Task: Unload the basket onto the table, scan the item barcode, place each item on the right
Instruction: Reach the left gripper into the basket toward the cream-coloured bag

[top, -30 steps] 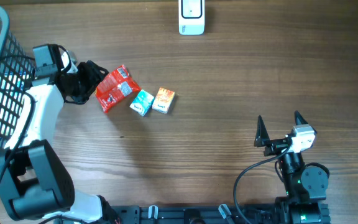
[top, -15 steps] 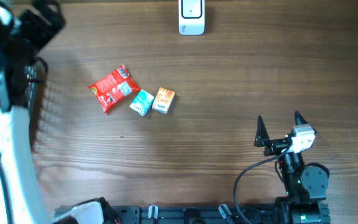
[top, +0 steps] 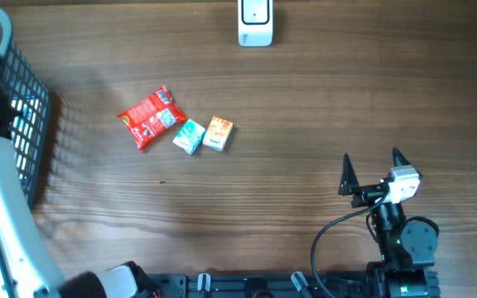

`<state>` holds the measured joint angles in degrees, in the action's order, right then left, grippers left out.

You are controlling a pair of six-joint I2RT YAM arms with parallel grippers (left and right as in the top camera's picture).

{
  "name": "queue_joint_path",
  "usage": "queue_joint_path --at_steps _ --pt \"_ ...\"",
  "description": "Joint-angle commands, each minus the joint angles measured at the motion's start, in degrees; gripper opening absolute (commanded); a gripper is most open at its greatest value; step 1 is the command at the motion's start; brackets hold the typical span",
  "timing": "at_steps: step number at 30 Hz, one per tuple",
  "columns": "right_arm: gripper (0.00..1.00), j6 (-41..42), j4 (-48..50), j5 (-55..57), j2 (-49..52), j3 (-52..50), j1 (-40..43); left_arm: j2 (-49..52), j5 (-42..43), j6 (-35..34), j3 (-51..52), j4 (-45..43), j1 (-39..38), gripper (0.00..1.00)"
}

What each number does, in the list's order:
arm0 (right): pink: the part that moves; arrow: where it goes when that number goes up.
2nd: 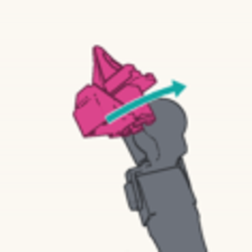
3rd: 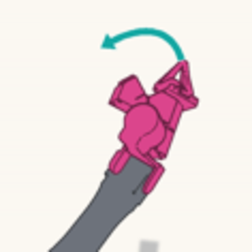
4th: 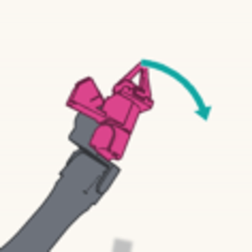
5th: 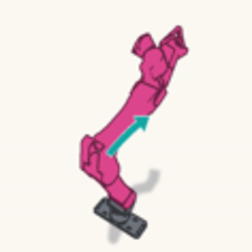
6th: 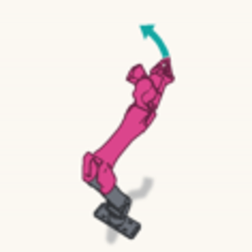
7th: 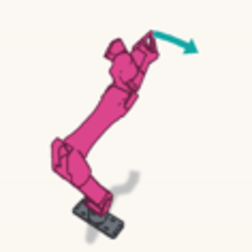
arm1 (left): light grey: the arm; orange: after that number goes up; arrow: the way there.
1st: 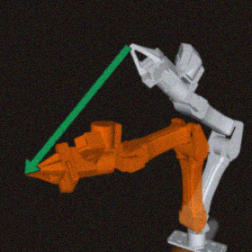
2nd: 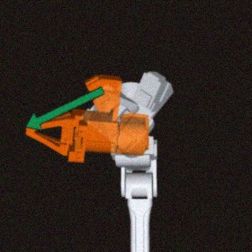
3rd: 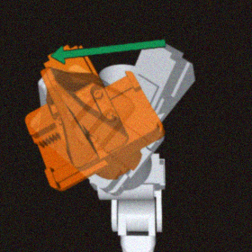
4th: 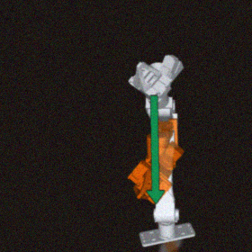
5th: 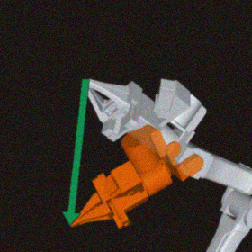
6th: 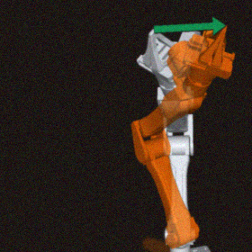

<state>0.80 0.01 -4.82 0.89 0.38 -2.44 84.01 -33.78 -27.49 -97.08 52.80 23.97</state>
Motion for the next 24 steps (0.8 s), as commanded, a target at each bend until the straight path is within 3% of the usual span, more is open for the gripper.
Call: queue_joint_path --at_steps 1,7,11,24 --pt "1.0 0.7 0.1 0.5 -0.5 -0.1 0.0 5.1 2.4 0.2 0.0 3.3 8.8 1.0" --pt "1.0 0.7 0.1 0.5 -0.5 -0.1 0.0 12.4 20.6 0.2 0.0 6.0 20.5 1.0" --pt "1.0 0.7 0.1 0.5 -0.5 -0.1 0.0 17.0 26.9 0.2 0.0 6.3 25.0 1.0" --pt "1.0 0.7 0.1 0.5 -0.5 -0.1 0.0 32.3 28.4 0.2 0.5 8.6 26.6 1.0"
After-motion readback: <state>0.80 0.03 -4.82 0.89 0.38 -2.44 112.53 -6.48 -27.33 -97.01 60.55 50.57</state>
